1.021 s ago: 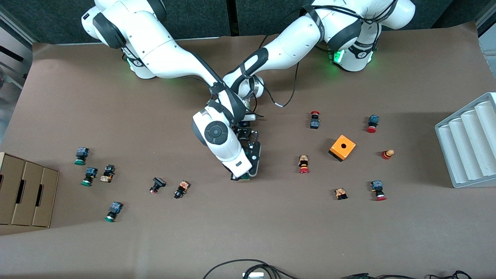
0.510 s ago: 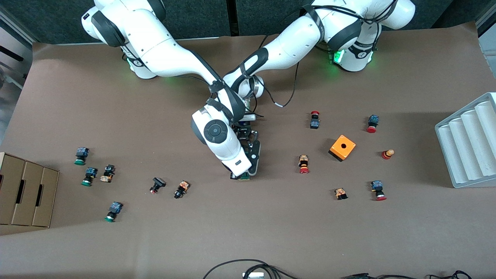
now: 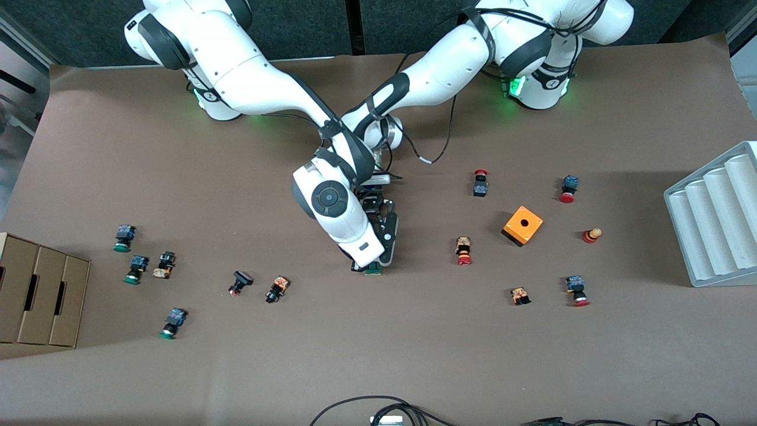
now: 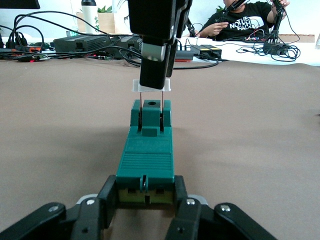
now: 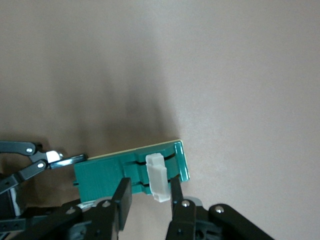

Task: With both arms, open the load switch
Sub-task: 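Push the white lever toward the switch body with the right gripper, then press the white lever flat onto the switch body with the right gripper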

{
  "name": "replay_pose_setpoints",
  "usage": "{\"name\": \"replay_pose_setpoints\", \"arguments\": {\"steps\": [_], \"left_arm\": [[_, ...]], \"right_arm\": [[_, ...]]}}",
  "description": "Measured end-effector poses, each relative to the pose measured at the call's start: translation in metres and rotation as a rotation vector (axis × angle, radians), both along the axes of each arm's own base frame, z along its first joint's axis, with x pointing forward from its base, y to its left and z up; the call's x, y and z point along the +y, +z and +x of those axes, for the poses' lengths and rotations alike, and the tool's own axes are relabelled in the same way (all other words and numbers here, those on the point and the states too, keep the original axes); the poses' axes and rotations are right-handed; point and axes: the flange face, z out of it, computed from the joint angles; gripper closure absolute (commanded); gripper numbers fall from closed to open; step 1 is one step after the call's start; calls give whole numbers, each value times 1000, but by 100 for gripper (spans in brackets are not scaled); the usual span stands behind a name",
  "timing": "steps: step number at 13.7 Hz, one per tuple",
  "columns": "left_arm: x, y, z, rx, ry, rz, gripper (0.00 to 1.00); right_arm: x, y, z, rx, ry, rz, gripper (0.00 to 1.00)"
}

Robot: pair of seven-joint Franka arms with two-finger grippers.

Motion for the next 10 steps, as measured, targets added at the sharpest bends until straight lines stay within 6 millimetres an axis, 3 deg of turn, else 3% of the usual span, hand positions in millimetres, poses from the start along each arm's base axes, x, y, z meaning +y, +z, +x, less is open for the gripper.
{"name": "replay_pose_setpoints", "arguments": {"steps": [10], "left_arm": [[0, 0, 0, 0, 0, 0, 58]], "right_arm": [[3, 0, -5, 6, -16, -1, 62]]}}
